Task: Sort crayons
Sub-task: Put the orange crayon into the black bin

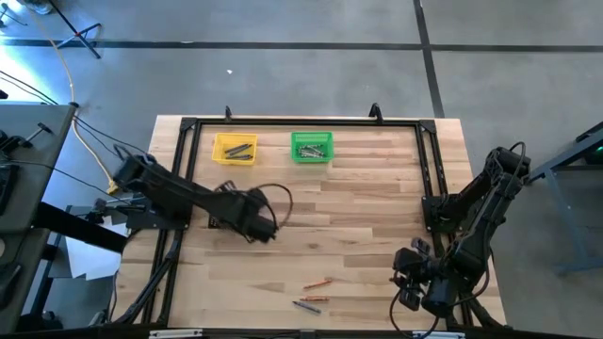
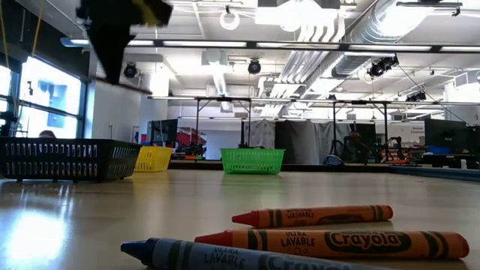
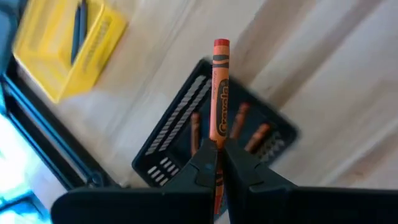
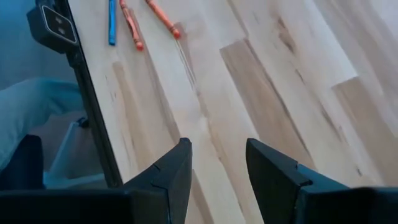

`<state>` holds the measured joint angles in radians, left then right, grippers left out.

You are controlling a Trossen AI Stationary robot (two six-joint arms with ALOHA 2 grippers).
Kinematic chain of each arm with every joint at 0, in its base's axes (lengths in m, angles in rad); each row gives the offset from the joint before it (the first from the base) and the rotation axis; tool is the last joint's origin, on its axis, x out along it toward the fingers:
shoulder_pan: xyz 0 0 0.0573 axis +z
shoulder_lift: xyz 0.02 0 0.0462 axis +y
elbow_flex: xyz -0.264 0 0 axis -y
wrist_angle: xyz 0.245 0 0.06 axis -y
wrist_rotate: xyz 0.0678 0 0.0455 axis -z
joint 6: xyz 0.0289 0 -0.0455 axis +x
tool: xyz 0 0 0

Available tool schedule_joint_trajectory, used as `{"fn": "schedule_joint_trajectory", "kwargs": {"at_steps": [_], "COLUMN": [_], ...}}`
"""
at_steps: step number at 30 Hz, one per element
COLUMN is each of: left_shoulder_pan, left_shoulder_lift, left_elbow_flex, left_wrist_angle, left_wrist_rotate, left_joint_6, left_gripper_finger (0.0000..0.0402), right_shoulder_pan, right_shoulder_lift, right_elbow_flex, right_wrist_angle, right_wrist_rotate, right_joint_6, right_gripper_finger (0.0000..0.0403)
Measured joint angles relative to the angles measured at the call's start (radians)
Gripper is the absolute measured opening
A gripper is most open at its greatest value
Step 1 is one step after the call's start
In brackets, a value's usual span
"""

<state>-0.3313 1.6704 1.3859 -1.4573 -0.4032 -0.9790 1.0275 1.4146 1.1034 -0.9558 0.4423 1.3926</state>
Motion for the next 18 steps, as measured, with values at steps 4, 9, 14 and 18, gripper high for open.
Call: {"fn": "schedule_joint_trajectory", "kwargs": {"at_steps": [4,9,14,18], "left_shoulder_pan": [0.059,0.134,0.157,0.154], "left_shoulder_lift": [-0.135,-0.278,-0.349,-0.352], "left_elbow_flex": [-0.211,-0.443,-0.565,-0.602], "left_wrist_angle": [0.152,0.368,0.495,0.527], "left_wrist_rotate": [0.049,0.134,0.219,0.245], "left_joint_6": [-0.031,-0.042,-0.068,-0.09], "left_gripper_finger": [0.0,0.0,0.0,0.0004], "right_shoulder_pan": [0.0,0.0,0.0,0.0], "right_shoulder_lift": [0.0,0.0,0.0,0.0], "right_elbow_flex": [0.0,0.0,0.0,0.0], "right_wrist_angle": [-0.004,-0.005,-0.005,-0.005], "right_wrist_rotate": [0.02,0.021,0.021,0.021], "right_joint_6": [-0.032,-0.032,-0.032,-0.032], "right_gripper_finger": [0.0146,0.0146,0.0146,0.0146]}}
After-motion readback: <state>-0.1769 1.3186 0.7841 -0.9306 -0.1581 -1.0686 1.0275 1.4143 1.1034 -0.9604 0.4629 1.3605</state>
